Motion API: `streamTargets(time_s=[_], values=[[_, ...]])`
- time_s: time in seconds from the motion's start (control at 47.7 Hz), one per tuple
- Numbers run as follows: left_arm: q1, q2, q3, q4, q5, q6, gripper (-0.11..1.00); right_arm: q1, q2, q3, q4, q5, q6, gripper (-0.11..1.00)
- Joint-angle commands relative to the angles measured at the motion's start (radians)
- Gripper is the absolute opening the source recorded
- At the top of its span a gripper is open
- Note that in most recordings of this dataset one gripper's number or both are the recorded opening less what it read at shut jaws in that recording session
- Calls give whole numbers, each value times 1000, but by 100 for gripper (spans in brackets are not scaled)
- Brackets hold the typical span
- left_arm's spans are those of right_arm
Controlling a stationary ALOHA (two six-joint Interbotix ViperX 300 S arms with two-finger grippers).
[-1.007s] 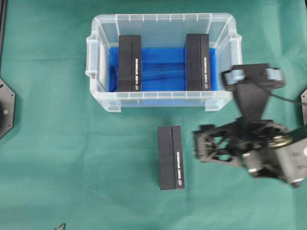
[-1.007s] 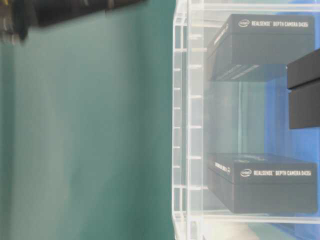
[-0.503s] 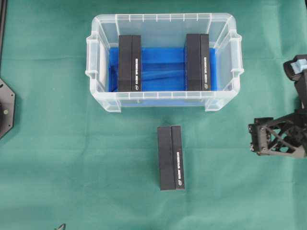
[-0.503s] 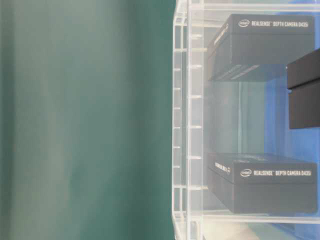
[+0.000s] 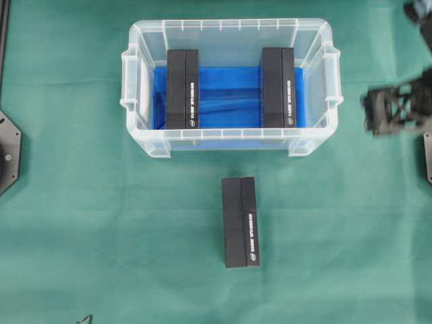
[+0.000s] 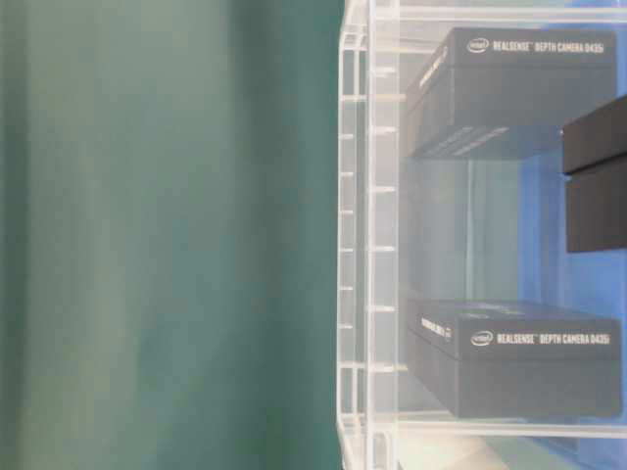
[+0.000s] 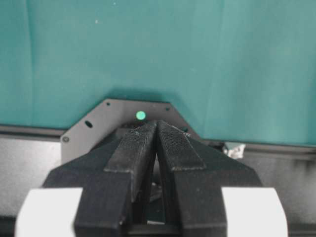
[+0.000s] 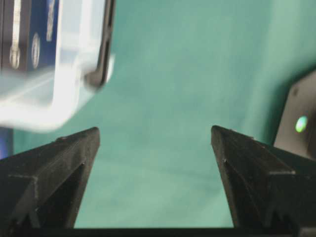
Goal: Take the box out of the case with the right arm.
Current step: 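Withdraw the right gripper to the right side, then move the open right gripper over the left black D435 box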
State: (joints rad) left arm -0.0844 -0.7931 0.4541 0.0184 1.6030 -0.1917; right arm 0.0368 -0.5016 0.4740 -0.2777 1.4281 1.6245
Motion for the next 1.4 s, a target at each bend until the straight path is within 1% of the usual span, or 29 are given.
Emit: streamTargets(time_s=[0.0,0.021,0.084,0.189,0.294,0.923,1.09,1.258,1.384], values=[[-2,3,-11,3,-3,0,0,-78,-17,-5,3,-32,-63,90],[-2,3,-11,3,-3,0,0,-101,-17,-5,8,-40,-92,90],[-2,3,-9,2,-3,0,0,-146,-14,-3,21,-48,-143,90],[-2,3,-11,2,-3,0,0,-210,-8,0,54,-52,-213,91],[-2,3,-11,3,-3,0,0,-235,2,2,64,-60,-244,91],[-2,5,-9,2,-3,0,0,-241,9,-3,67,-66,-241,91],[-2,8,-9,2,-3,0,0,-241,44,-23,83,-97,-218,91],[-2,8,-9,3,-3,2,0,-239,114,-77,103,-155,-212,91],[-2,6,-9,2,-5,2,0,-230,207,-163,107,-187,-212,91]])
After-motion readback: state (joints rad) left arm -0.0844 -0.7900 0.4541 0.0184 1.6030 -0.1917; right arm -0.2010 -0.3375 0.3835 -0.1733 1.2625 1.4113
